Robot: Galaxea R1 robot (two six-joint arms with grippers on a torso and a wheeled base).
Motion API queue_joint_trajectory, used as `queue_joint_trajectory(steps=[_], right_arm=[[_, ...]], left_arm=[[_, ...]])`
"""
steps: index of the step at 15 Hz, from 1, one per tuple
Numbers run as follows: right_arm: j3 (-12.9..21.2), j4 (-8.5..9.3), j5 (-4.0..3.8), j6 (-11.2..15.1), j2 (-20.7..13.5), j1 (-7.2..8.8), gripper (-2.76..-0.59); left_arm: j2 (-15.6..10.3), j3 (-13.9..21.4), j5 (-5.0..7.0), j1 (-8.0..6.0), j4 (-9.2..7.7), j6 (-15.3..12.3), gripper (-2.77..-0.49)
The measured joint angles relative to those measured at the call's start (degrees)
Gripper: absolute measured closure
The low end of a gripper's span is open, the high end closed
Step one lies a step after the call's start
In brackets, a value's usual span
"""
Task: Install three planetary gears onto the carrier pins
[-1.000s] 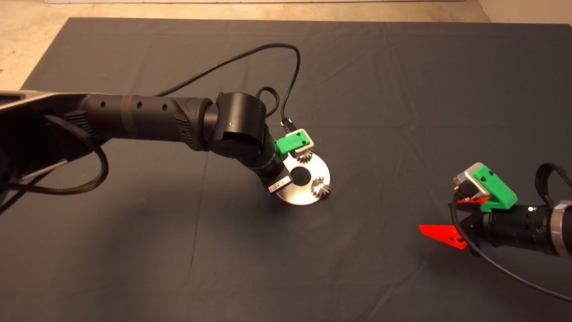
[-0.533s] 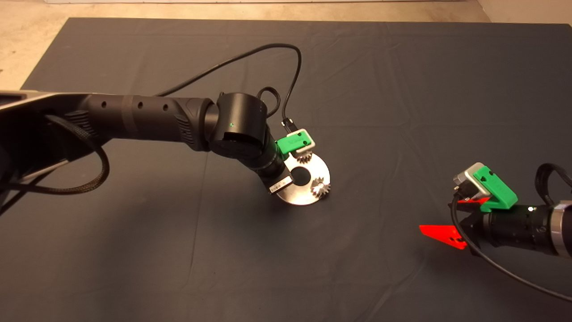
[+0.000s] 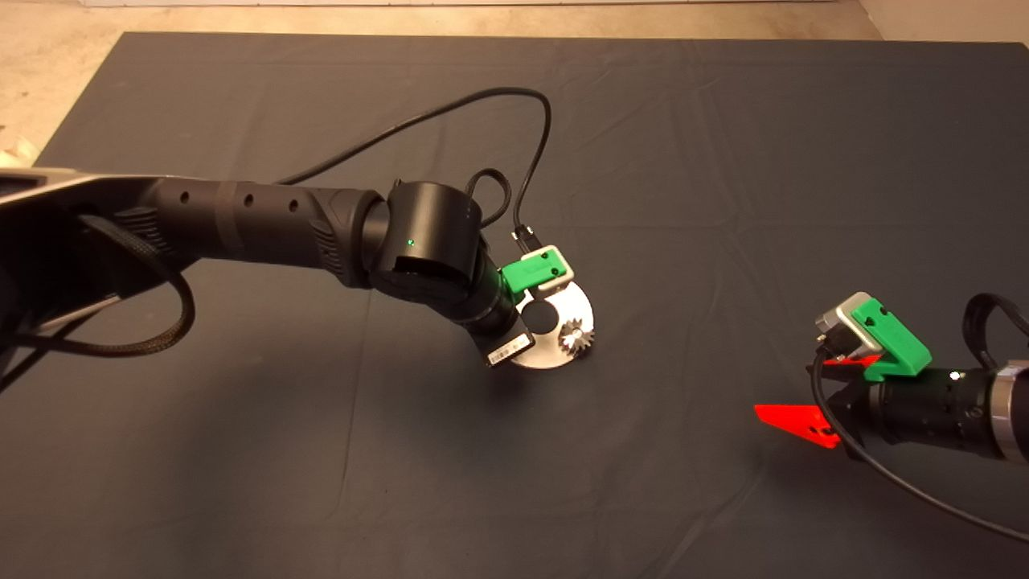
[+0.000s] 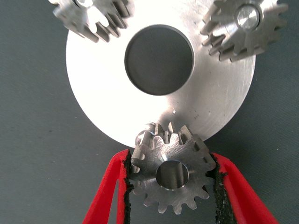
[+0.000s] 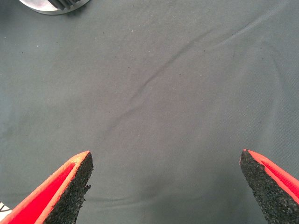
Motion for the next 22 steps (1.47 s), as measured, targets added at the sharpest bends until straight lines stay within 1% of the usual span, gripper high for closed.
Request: queue_joint_trajectory(steps=[1, 5, 10, 11, 13, 14, 16, 22], right_arm=[[0.0, 0.0, 0.0, 0.0, -0.01, 0.01, -2.36], [0.0, 0.02, 0.04, 0.0, 0.0, 0.01, -2.36], [0.0, 0.02, 0.04, 0.0, 0.0, 0.01, -2.36], [0.0, 0.02, 0.04, 0.0, 0.0, 0.0, -2.36], [0.0, 0.02, 0.06, 0.0, 0.0, 0.0, -2.36], [0.0, 0.02, 0.06, 0.0, 0.0, 0.0, -2.36], [0.0, 0.02, 0.04, 0.0, 0.0, 0.0, -2.36], [0.0, 0.02, 0.04, 0.0, 0.0, 0.01, -2.36]], left_arm=[[-0.16, 0.09, -0.09, 0.32, 0.06, 0.03, -0.87], [-0.22, 0.06, 0.0, 0.3, 0.13, 0.03, -0.87], [-0.46, -0.15, -0.22, 0.29, 0.52, 0.3, -0.87], [-0.45, -0.57, -0.69, 0.26, 0.72, 0.45, -0.87], [-0.16, -1.82, -2.01, 0.1, 1.23, 0.5, -0.87], [-0.13, -2.05, -2.26, 0.05, 1.54, 0.65, -0.87], [0.0, -2.29, -2.53, 0.0, 1.65, 0.78, -0.87], [-0.06, -2.32, -2.61, 0.0, 1.71, 0.94, -0.87]])
